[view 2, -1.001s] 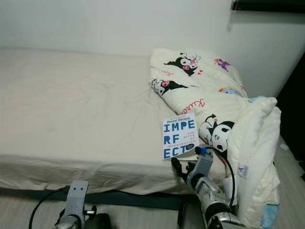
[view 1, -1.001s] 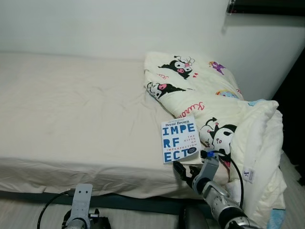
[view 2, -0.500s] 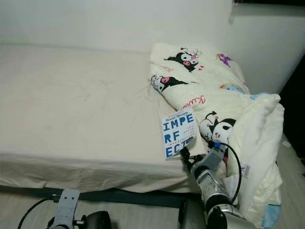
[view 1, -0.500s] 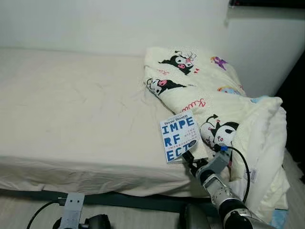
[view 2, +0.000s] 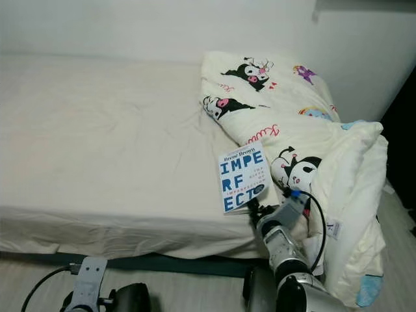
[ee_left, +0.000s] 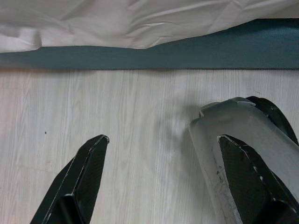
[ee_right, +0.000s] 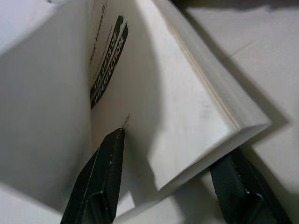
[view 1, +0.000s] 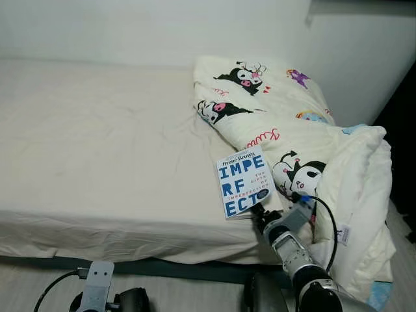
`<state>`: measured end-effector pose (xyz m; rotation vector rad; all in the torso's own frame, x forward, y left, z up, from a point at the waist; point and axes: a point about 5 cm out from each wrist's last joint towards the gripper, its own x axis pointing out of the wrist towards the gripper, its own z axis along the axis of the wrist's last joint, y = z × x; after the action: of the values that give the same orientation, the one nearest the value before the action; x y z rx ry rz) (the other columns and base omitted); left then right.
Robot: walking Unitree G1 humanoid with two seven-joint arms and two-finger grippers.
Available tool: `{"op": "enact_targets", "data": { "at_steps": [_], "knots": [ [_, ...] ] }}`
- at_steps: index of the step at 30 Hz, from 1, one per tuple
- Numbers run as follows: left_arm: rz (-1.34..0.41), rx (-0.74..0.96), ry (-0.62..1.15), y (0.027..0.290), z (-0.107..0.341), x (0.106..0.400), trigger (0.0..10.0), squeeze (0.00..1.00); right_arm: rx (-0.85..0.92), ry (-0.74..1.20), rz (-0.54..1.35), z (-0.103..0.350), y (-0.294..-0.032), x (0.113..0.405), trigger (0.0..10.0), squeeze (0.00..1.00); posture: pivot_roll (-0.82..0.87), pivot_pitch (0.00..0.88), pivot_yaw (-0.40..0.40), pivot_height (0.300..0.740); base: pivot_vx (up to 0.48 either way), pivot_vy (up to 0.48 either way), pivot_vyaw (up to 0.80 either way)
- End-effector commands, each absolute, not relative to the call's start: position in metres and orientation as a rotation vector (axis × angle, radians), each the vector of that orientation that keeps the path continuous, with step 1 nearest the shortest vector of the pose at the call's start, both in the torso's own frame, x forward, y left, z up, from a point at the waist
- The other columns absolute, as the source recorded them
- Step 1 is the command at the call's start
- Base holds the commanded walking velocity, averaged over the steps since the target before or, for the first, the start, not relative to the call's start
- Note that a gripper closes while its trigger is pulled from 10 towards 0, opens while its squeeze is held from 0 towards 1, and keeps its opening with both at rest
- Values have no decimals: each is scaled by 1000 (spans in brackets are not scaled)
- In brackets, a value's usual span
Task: Clean up the room
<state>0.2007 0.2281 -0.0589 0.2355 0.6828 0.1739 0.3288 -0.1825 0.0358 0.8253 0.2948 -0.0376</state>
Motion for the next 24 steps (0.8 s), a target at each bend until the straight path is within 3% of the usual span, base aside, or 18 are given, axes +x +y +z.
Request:
{"op": "enact_targets", "data": {
  "at_steps": [1,9,16,18,24],
  "knots": [
    [167,251,746,232,-68,183,10000,0,868,281,-22,38,-180,331,0,0,104,165,-39,491,0,0,0],
    [200,260,771,243,-70,173,10000,0,879,193,70,58,-179,343,0,0,97,152,-39,491,0,0,0],
    [247,226,724,245,-61,191,10000,0,795,159,223,75,-168,352,0,0,87,134,-48,491,0,0,0],
    [308,177,690,250,-53,203,10000,0,755,97,394,93,-154,357,0,0,66,115,-51,491,0,0,0],
    [369,114,638,256,-39,224,10000,0,780,-50,546,125,-148,362,0,0,47,91,-52,506,0,0,0]
  ]
}}
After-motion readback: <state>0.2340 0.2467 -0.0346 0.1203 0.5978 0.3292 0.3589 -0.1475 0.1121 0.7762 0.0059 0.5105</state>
